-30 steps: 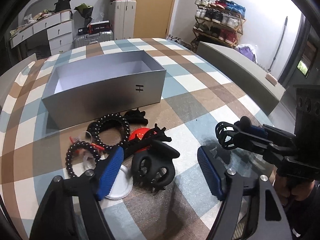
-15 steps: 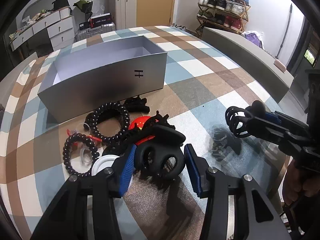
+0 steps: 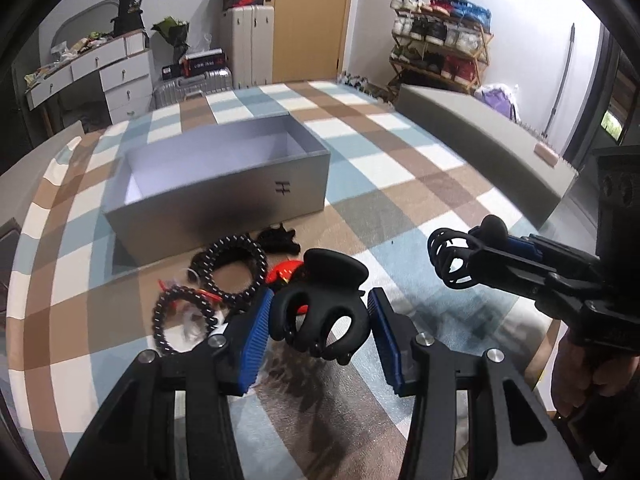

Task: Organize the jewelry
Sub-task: 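Lift both held claw clips and carry them over the grey box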

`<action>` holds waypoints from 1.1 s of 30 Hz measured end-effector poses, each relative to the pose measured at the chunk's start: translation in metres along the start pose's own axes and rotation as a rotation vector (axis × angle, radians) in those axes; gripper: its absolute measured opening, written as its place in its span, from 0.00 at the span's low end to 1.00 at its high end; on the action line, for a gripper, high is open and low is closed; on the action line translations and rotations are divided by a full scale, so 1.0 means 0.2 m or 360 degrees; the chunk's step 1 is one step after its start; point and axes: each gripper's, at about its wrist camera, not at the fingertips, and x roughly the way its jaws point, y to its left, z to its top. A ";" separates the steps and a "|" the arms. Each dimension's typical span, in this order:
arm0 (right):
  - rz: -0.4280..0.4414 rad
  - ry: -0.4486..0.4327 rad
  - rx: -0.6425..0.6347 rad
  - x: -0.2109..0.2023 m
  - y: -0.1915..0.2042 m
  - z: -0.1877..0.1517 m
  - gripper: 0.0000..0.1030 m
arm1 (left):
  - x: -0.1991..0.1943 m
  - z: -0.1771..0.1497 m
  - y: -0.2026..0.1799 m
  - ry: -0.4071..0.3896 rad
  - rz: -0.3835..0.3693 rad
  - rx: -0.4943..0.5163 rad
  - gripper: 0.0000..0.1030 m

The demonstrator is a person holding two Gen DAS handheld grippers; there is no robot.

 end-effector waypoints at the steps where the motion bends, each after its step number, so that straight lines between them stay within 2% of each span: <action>1: 0.0010 -0.0007 0.0000 0.00 0.01 0.01 0.41 | -0.02 0.00 0.01 -0.0020 0.0001 -0.0010 0.41; 8: 0.0082 -0.0053 -0.0050 0.05 0.08 0.13 0.41 | -0.11 0.06 0.09 -0.0162 0.0017 -0.0072 0.41; 21: 0.0191 -0.0115 -0.0066 0.26 0.15 0.48 0.41 | -0.12 0.23 0.35 -0.0340 0.0049 -0.0176 0.41; 27: 0.0208 -0.0091 -0.0053 0.40 0.16 0.61 0.41 | -0.08 0.30 0.46 -0.0374 0.0058 -0.0185 0.41; 33: 0.0226 -0.0007 -0.0017 0.55 0.13 0.66 0.42 | 0.01 0.33 0.51 -0.0323 0.0011 -0.0194 0.41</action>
